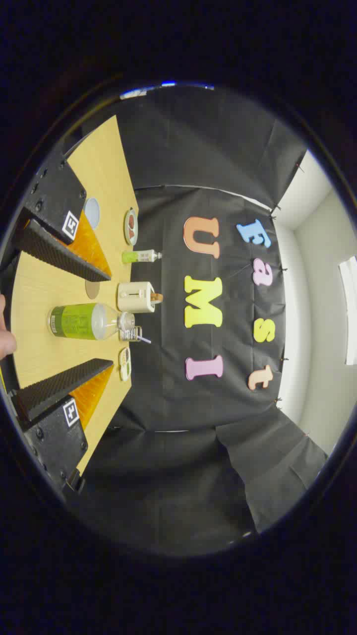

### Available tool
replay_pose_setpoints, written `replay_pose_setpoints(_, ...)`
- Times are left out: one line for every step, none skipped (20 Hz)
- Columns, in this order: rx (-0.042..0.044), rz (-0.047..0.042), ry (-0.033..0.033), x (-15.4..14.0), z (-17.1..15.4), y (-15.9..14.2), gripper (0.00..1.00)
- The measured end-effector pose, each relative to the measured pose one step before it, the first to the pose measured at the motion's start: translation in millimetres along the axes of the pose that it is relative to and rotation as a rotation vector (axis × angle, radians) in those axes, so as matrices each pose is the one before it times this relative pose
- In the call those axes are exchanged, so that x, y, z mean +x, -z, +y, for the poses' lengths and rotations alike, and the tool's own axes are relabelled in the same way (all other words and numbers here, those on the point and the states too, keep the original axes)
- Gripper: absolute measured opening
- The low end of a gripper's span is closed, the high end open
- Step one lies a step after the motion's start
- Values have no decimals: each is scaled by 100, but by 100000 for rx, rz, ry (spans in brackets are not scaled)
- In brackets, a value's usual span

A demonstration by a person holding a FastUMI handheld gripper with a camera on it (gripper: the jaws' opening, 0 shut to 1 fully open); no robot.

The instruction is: Take the bottle from table, then pour the juice into the cup, finally place the bottle on the coaster

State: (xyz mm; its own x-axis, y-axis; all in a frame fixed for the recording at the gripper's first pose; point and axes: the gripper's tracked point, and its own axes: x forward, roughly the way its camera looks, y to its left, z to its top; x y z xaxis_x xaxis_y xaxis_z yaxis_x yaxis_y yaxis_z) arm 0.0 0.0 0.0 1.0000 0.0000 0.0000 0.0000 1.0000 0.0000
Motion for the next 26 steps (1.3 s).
replay_pose_setpoints(-610,-579,8,-89,132,-207,100)
replay_pose_setpoints(-980,-722,131,80,150,-105,100)
replay_pose_setpoints(-1355,-611,36,19,182,-218,100)
replay_pose_setpoints(-1196,-602,123,-168,53,-46,100)
replay_pose_setpoints(-920,-483,12,10,106,-167,100)
replay_pose_setpoints(-370,-341,-61,-113,179,-1,100)
replay_pose_setpoints(75,-291,-132,146,65,-63,100)
replay_pose_setpoints(168,-259,-150,36,83,-66,100)
replay_pose_setpoints(62,193,11,106,-28,-31,100)
replay_pose_setpoints(196,282,-137,248,63,206,100)
replay_pose_setpoints(231,356,-228,-21,66,74,100)
replay_pose_setpoints(111,297,-130,18,57,70,100)
replay_pose_setpoints(-71,354,-43,-81,-32,82,100)
replay_pose_setpoints(50,175,13,197,8,76,100)
replay_pose_setpoints(84,127,-57,27,-18,2,100)
replay_pose_setpoints(113,26,36,-14,21,134,100)
replay_pose_setpoints(-34,58,-90,81,-38,34,100)
replay_pose_setpoints(-34,-31,23,176,120,-46,100)
replay_pose_setpoints(-76,120,30,-4,-55,126,100)
replay_pose_setpoints(-19,68,6,135,67,-21,100)
replay_pose_setpoints(-9,64,27,40,32,-37,100)
replay_pose_setpoints(5,44,16,-55,-67,101,100)
replay_pose_setpoints(-22,61,4,-89,19,20,100)
replay_pose_setpoints(-23,112,-11,140,67,78,100)
replay_pose_setpoints(-23,200,-67,111,-10,65,100)
replay_pose_setpoints(51,252,-96,28,80,81,100)
